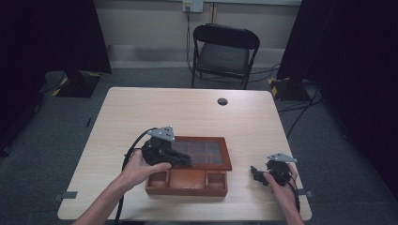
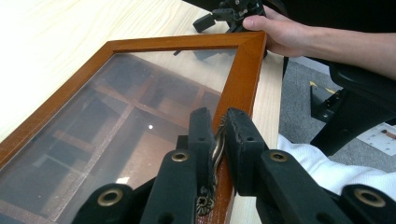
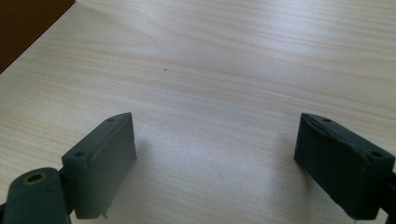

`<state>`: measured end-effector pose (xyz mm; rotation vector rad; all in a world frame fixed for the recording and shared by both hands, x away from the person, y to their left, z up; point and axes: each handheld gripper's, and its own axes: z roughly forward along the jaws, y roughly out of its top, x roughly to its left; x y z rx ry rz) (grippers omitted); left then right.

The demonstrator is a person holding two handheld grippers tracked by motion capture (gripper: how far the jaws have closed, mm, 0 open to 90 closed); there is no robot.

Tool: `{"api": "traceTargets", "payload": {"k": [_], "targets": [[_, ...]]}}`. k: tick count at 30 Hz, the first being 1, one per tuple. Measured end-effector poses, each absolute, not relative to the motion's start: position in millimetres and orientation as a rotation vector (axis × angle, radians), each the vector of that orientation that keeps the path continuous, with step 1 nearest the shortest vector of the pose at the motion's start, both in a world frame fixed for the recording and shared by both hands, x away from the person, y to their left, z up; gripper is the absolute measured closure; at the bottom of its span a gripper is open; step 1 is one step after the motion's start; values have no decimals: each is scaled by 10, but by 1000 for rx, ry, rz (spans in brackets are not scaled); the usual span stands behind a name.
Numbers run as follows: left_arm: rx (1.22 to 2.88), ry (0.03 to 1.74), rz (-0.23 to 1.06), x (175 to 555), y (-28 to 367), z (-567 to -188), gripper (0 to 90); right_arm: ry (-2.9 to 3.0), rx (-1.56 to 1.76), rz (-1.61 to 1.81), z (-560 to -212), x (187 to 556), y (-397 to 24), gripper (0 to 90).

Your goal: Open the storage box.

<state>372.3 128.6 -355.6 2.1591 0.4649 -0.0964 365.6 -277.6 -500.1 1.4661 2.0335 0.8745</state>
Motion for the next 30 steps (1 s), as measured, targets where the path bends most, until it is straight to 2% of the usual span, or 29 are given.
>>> {"api": "traceTargets", "payload": {"k": [30], "targets": [[2144, 469, -89, 3891, 1281, -3333, 813, 2035, 1467, 875, -5001, 3658, -2776, 114]]}}
